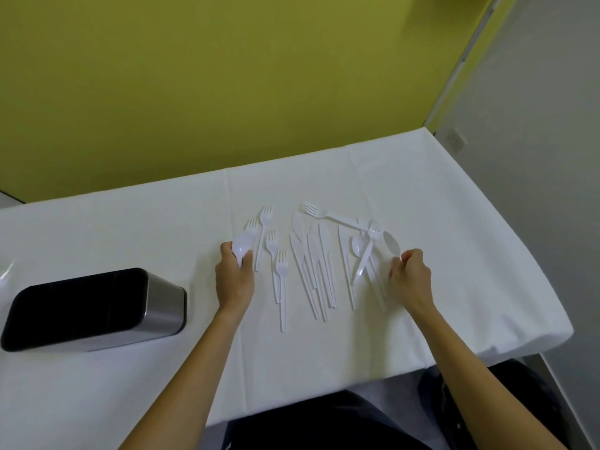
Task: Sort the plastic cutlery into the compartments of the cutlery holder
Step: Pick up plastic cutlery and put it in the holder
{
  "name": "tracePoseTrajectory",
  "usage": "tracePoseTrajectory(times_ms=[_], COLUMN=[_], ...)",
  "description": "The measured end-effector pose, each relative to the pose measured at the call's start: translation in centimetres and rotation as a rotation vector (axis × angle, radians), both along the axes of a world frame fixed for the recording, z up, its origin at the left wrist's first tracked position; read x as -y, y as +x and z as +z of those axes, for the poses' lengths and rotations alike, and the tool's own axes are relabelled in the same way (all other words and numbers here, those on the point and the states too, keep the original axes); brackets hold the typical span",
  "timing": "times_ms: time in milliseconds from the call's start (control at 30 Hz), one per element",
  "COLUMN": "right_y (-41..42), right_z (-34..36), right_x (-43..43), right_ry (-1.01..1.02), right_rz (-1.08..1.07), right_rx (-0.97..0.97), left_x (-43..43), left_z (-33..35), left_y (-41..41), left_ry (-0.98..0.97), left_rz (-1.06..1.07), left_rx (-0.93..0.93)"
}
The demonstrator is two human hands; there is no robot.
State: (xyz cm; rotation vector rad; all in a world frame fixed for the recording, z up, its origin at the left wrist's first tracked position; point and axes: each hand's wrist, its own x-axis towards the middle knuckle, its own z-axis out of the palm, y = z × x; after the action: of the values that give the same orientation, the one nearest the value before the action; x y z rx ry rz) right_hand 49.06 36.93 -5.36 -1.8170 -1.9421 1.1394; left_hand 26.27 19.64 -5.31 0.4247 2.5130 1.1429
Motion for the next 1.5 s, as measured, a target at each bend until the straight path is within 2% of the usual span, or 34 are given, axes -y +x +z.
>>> tracePoseTrajectory(times_ms=[167, 333, 467, 567, 667, 833, 967, 1100, 1200, 1300, 1400, 1500], right_y=[-0.8, -0.8, 0.0, 0.6, 1.0, 0.9, -0.3, -2.3, -3.8, -4.6, -4.7, -4.6], right_z=[-0.1, -0.5, -0.1, 0.9, 2.5, 4.8, 5.0, 5.0, 4.9, 4.7, 4.4, 4.1], right_x=[2.3, 2.8, 2.0, 1.6, 1.7, 1.8, 2.2, 3.3, 4.2, 4.9, 5.2, 5.6], right_ry=[-0.023, 0.086, 0.030, -0.125, -0.381, -0.714, -0.931, -0.886, -0.779, -0.729, -0.770, -0.805], right_rz=[0.101, 0.177, 0.226, 0.260, 0.175, 0.217, 0.235, 0.305, 0.290, 0.288, 0.303, 0.387], right_rx=[-0.102, 0.098, 0.153, 0.016, -0.174, -0.317, -0.498, -0.497, -0.488, -0.516, -0.543, -0.537], left_x=[-0.2, 0.2, 0.7, 0.8, 0.6, -0.1, -0.7, -1.3, -1.8, -2.0, -2.2, -2.3], left_z=[0.0, 0.8, 0.8, 1.0, 1.6, 3.0, 3.3, 4.0, 4.3, 5.0, 5.9, 6.3], left_y=[1.9, 3.2, 2.6, 2.1, 1.8, 2.0, 2.3, 2.5, 2.3, 2.1, 2.1, 1.9], left_ry=[-0.047, -0.008, 0.082, 0.110, 0.133, 0.194, 0.257, 0.255, 0.189, 0.202, 0.309, 0.283], left_rz=[-0.099, -0.062, -0.013, 0.004, -0.005, -0.032, -0.069, -0.053, -0.068, -0.056, -0.043, -0.115], left_rx=[0.038, 0.075, 0.088, 0.087, 0.102, 0.193, 0.171, 0.169, 0.202, 0.245, 0.403, 0.506])
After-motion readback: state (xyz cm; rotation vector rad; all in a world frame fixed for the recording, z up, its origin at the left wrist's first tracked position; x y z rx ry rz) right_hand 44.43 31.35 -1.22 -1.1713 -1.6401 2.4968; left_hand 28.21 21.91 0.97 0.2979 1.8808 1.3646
